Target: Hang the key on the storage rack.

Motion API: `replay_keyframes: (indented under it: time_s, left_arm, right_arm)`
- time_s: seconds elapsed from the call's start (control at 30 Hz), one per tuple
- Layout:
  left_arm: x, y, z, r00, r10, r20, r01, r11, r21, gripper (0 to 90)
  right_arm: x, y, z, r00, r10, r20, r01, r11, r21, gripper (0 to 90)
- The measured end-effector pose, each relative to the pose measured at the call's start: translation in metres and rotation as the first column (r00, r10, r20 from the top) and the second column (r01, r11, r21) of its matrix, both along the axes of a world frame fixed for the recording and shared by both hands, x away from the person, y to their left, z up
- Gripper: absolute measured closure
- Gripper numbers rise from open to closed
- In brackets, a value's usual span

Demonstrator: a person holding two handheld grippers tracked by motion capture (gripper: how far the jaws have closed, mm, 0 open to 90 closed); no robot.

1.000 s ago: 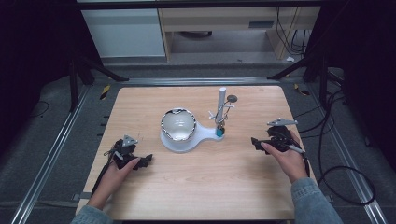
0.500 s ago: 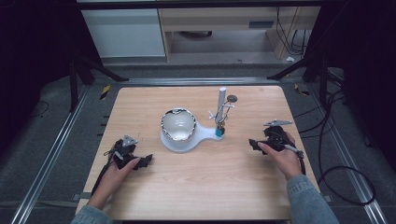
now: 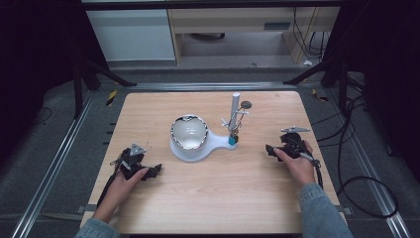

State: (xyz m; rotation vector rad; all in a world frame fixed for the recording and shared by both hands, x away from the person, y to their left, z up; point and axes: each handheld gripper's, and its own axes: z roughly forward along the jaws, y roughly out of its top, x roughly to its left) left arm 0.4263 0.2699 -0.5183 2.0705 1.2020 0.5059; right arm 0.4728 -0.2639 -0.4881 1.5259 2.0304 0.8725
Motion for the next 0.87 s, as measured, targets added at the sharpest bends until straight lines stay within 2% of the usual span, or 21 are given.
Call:
replay_keyframes:
  time_s: [0.3,0.4,0.53,0.7,0.87]
  left_arm:
    - [0.000,0.000,0.000,1.0000,0.000,0.000,0.000,1.0000,0.000,0.0]
    - [0.000,0.000,0.000,1.0000,0.000,0.000,0.000,1.0000,0.000,0.0]
    - [0.000,0.000,0.000,1.0000,0.000,0.000,0.000,1.0000,0.000,0.0]
    - [0.000,0.000,0.000,1.0000,0.000,0.000,0.000,1.0000,0.000,0.0]
    - [0.000,0.000,0.000,1.0000,0.000,0.000,0.000,1.0000,0.000,0.0]
  right_arm:
    - [0.001,0.004,-0.012,0.9998,-0.013,-0.018,0.013,0.9999,0.002,8.2]
    - [0.000,0.010,-0.014,0.9999,-0.010,0.000,0.010,0.9995,-0.031,6.9]
    - [0.000,0.013,-0.016,0.9999,-0.006,0.009,0.006,0.9987,-0.051,5.7]
    - [-0.002,0.016,-0.018,0.9994,-0.014,0.032,0.015,0.9988,-0.046,4.1]
    - [-0.007,0.018,-0.019,0.9991,-0.028,0.031,0.029,0.9987,-0.042,4.1]
